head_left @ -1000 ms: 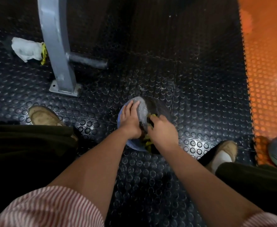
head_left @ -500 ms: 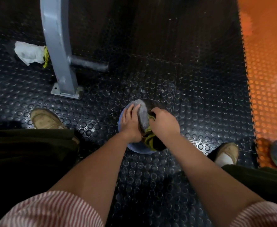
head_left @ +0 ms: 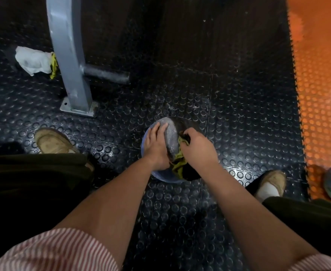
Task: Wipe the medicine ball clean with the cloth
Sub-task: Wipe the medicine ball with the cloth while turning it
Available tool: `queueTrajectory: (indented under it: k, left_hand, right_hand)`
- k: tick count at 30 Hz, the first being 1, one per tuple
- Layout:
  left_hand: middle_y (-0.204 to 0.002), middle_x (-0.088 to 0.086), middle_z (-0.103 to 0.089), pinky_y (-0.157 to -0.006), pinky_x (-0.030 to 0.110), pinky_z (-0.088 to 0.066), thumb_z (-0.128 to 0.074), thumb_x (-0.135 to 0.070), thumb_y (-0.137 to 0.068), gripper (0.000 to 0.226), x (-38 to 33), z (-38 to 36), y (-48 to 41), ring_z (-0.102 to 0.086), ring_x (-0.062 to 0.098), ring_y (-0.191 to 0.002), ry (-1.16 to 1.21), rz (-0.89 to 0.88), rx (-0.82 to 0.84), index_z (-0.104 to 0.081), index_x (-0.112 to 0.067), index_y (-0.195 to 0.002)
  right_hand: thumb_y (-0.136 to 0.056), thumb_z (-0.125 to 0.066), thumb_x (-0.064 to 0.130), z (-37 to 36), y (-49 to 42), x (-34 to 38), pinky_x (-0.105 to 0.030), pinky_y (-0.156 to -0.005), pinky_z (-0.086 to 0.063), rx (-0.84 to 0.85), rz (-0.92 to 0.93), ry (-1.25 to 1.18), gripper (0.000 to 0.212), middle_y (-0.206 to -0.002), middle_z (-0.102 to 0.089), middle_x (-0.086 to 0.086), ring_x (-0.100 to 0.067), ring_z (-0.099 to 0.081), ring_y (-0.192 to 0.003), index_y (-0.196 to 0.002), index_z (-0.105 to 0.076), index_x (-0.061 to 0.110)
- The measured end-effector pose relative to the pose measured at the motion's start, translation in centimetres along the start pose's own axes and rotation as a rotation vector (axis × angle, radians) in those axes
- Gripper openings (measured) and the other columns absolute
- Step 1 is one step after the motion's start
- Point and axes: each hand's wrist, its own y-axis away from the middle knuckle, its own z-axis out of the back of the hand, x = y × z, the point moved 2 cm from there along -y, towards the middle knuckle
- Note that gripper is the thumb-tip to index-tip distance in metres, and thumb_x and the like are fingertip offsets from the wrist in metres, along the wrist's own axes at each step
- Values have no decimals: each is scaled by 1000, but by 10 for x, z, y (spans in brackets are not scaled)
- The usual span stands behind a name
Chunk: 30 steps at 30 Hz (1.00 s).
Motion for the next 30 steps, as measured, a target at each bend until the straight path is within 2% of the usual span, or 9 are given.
queueTrajectory:
  k: [2, 5, 7, 10, 15, 20, 24, 28, 30]
  left_hand:
    - [-160, -2, 13, -119, 34, 3, -75, -14, -74, 115, -2, -1, 0, 12, 21, -148, -6, -13, -27, 6, -32, -152]
    - [-160, -4, 12, -120, 35, 2, -79, -10, -67, 121, -4, 0, -1, 12, 21, -147, 20, -32, -25, 4, -32, -152]
    - [-159, -7, 13, -121, 37, 1, -87, -18, -60, 131, -5, 2, -2, 12, 20, -147, 18, -44, 4, 5, -32, -152]
    - [-159, -7, 13, -121, 38, 1, -92, -29, -54, 139, -4, 2, -2, 12, 20, -147, -14, -60, 12, 7, -32, -152]
    - [-159, -4, 16, -121, 40, 0, -85, -15, -64, 129, -3, 0, -1, 14, 24, -147, -29, -46, 12, 8, -32, -152]
    - [-159, -5, 18, -120, 39, 0, -89, -20, -60, 135, 1, 3, 3, 15, 23, -147, -53, -39, 43, 10, -33, -151]
    - [-159, -2, 17, -120, 39, 2, -94, -40, -52, 146, -2, 5, 3, 13, 21, -147, -52, -70, 27, 11, -30, -152]
    - [-158, -4, 19, -119, 38, 2, -94, -44, -51, 147, 1, 6, 1, 13, 21, -147, -72, -75, 32, 13, -30, -151]
    - [-158, -6, 19, -120, 39, 1, -94, -45, -49, 149, 3, 4, 2, 13, 20, -147, -83, -68, 32, 13, -31, -151]
  right_hand:
    - [-93, -49, 23, -3, 6, -3, -35, -76, -47, 9, 6, 9, 33, -123, -56, -5, -29, -58, -102, -126, -51, 18]
    - [-93, -50, 20, -15, 37, -16, -30, -64, -38, 18, 82, 52, 28, -116, -58, -3, -26, -58, -94, -120, -54, 17]
    - [-92, -52, 17, -22, 55, -24, -30, -61, -32, 51, 102, 58, 26, -113, -59, -3, -28, -58, -89, -117, -56, 15]
    - [-92, -52, 17, -24, 64, -30, -34, -62, -36, 66, 52, 36, 27, -116, -57, -2, -29, -56, -91, -119, -54, 16]
    - [-90, -53, 14, -27, 63, -24, -31, -59, -34, 38, 202, 167, 34, -111, -57, -3, -30, -56, -85, -124, -56, 18]
    - [-64, -77, 8, -23, 57, -36, -26, -38, -31, 14, 304, 262, 35, -82, -60, 0, -26, -57, -57, -96, -66, 18]
    - [-73, -71, 9, -24, 53, -47, -28, -50, -38, -32, 239, 199, 33, -95, -64, -2, -30, -62, -71, -104, -65, 17]
    - [-92, -54, 21, -4, 38, -78, -32, -70, -44, 12, -154, 104, 31, -123, -57, -1, -28, -59, -98, -123, -55, 20]
    - [-93, -54, 24, 9, 37, -76, -29, -69, -43, -9, -145, 106, 32, -125, -57, 1, -23, -59, -99, -126, -55, 22]
